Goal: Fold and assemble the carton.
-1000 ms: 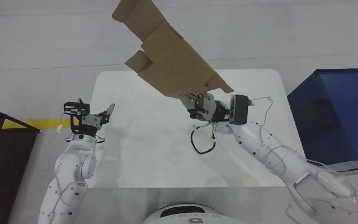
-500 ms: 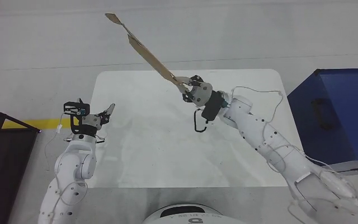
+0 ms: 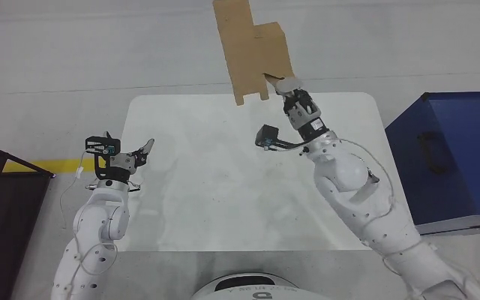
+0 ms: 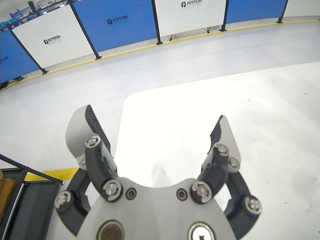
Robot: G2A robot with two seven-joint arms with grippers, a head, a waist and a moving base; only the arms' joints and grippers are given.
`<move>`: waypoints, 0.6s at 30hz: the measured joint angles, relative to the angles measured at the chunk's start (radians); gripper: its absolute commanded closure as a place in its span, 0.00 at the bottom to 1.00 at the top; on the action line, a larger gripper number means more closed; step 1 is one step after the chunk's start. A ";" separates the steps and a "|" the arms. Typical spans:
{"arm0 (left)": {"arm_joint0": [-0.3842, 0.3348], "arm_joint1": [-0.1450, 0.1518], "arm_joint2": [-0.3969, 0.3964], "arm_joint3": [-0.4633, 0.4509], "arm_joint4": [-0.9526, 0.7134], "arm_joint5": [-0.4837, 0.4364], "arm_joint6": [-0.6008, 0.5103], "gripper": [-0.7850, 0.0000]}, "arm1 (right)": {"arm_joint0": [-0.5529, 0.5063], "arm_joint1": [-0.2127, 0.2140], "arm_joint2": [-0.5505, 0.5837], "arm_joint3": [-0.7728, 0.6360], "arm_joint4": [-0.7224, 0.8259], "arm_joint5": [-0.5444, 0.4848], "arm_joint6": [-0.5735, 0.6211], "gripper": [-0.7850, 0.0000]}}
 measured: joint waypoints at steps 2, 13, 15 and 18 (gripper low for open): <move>0.000 0.000 0.000 0.000 0.000 0.000 0.000 0.00 | -0.029 -0.002 -0.024 -0.049 -0.174 -0.062 0.117 1.00; 0.000 0.000 0.000 0.000 0.000 0.000 0.000 0.00 | 0.065 0.096 -0.221 -0.142 -0.292 -0.149 0.376 1.00; 0.000 0.000 0.000 0.000 0.000 0.000 0.000 0.00 | 0.046 0.104 -0.240 -0.146 -0.287 -0.064 0.341 1.00; 0.000 0.000 0.000 0.000 0.000 0.000 0.000 0.00 | 0.008 0.107 -0.203 -0.120 -0.157 0.151 0.180 1.00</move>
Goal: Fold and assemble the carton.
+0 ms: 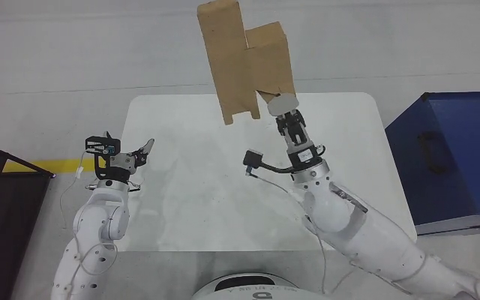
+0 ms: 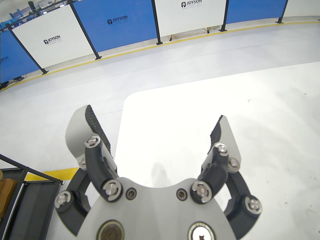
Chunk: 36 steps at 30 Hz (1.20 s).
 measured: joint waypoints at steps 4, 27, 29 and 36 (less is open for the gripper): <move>0.000 0.000 0.000 0.000 0.000 0.000 0.000 0.00 | -0.005 0.008 0.063 0.057 0.443 0.167 -0.384 1.00; 0.000 0.000 0.000 0.000 0.000 0.000 0.000 0.00 | 0.200 -0.083 -0.004 0.530 1.572 -0.436 -1.390 1.00; 0.000 0.000 0.000 0.000 0.000 0.000 0.000 0.00 | 0.200 -0.083 -0.004 0.530 1.572 -0.436 -1.390 1.00; -0.026 0.001 0.009 0.004 -0.050 -0.058 -0.058 0.00 | 0.198 -0.086 -0.012 0.530 1.593 -0.470 -1.399 1.00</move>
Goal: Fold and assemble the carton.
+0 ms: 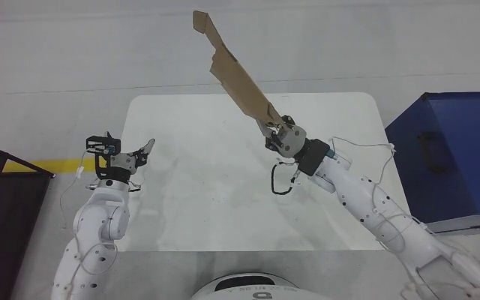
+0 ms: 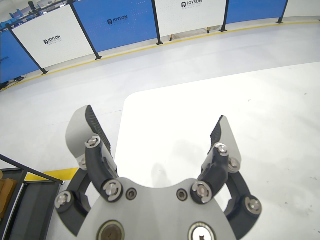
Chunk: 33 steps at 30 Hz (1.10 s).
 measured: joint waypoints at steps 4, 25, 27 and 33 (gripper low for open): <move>-0.104 0.015 -0.027 0.030 -0.336 -0.289 -0.374 0.00 | 0.038 -0.017 -0.035 0.082 0.060 -0.220 -0.027 1.00; -0.675 0.190 0.352 0.503 -1.767 -0.234 -1.471 0.00 | 0.171 -0.136 -0.169 0.373 0.245 -0.663 0.072 1.00; -0.679 0.193 0.354 0.507 -1.746 -0.238 -1.466 0.00 | 0.171 -0.136 -0.169 0.373 0.244 -0.663 0.072 1.00; -0.678 0.192 0.353 0.506 -1.747 -0.237 -1.467 0.00 | 0.171 -0.136 -0.169 0.373 0.243 -0.663 0.072 1.00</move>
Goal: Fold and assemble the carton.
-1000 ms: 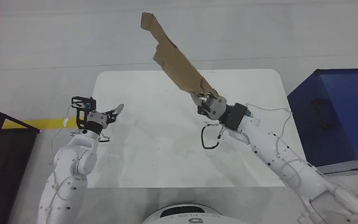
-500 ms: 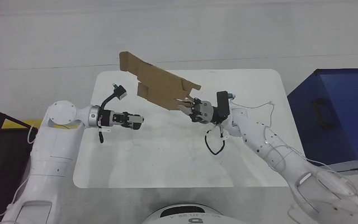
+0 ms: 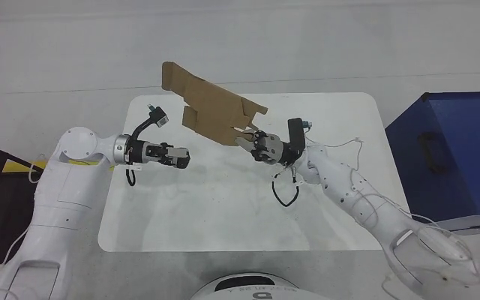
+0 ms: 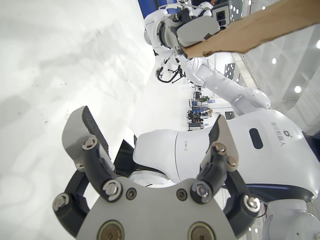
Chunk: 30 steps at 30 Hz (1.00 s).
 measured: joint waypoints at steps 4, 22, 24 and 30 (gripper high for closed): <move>0.002 -0.001 -0.001 0.000 -0.005 0.003 0.005 0.00 | 0.000 0.000 0.000 0.000 0.000 0.000 0.000 1.00; -0.137 -0.030 0.143 0.173 -0.082 -0.121 0.188 0.33 | -0.005 0.063 -0.089 -0.042 0.563 -0.082 0.362 1.00; -0.125 -0.034 0.155 0.138 -0.089 -0.119 0.194 0.36 | 0.002 0.072 -0.102 -0.049 0.621 -0.082 0.405 1.00; -0.126 -0.036 0.156 0.119 -0.156 -0.110 0.108 0.51 | 0.024 0.087 -0.132 -0.056 0.734 -0.082 0.531 1.00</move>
